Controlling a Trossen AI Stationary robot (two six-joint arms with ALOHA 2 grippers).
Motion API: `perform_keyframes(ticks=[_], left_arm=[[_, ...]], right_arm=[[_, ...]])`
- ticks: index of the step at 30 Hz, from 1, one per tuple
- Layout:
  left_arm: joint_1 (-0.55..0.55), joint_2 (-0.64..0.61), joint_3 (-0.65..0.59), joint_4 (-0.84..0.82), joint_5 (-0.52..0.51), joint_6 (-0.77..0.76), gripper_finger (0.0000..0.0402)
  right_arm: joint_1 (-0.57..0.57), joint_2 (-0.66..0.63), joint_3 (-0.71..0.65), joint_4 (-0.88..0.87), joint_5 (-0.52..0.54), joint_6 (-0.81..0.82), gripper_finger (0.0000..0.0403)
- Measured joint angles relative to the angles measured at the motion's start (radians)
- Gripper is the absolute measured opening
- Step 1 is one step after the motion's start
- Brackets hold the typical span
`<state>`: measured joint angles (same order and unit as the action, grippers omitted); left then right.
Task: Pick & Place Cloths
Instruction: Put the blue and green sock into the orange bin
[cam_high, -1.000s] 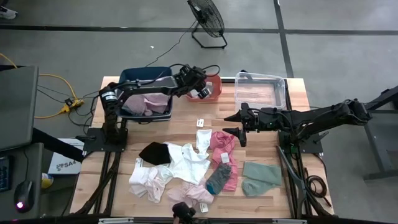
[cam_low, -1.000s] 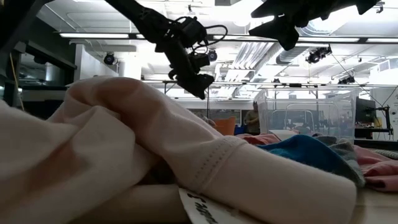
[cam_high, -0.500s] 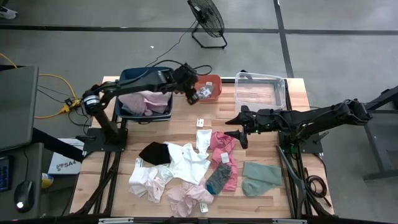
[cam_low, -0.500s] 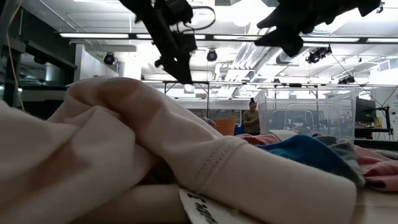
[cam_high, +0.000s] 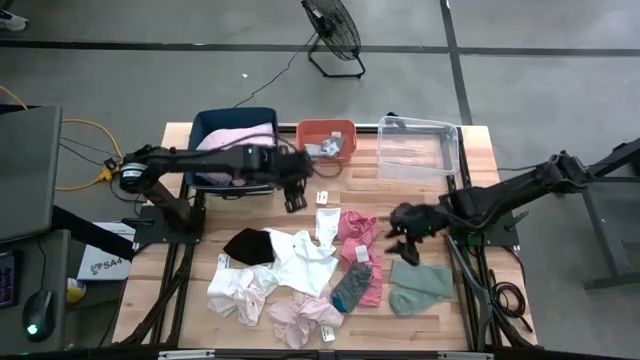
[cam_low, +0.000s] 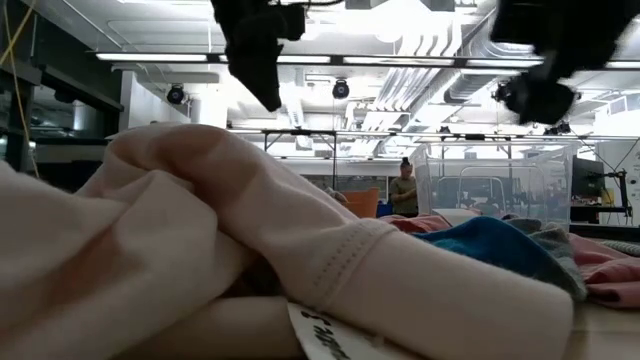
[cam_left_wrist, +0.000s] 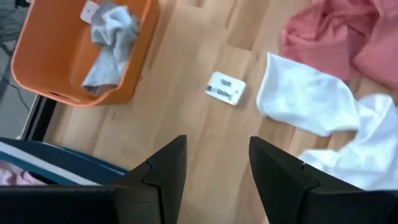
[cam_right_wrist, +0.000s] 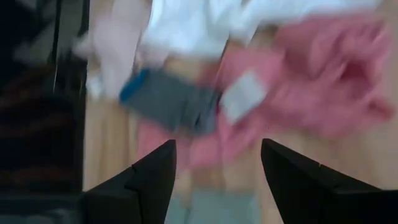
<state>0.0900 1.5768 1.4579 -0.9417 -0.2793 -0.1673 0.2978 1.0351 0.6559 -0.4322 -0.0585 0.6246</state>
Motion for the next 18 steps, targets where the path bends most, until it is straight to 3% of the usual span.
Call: perform_keyframes(ticks=[10, 15, 18], left_arm=[[-0.139, 0.000, -0.009, 0.003, -0.126, -0.049, 0.0168], [-0.152, 0.000, -0.009, 0.005, -0.156, -0.073, 0.0168], [-0.150, 0.000, -0.009, 0.004, -0.158, -0.074, 0.0168]], right_arm=[[0.313, 0.054, 0.000, -0.060, -0.021, -0.022, 0.0226], [0.413, 0.137, 0.000, -0.067, 0.080, 0.029, 0.0226], [0.445, 0.209, 0.000, -0.069, 0.082, 0.056, 0.0226]])
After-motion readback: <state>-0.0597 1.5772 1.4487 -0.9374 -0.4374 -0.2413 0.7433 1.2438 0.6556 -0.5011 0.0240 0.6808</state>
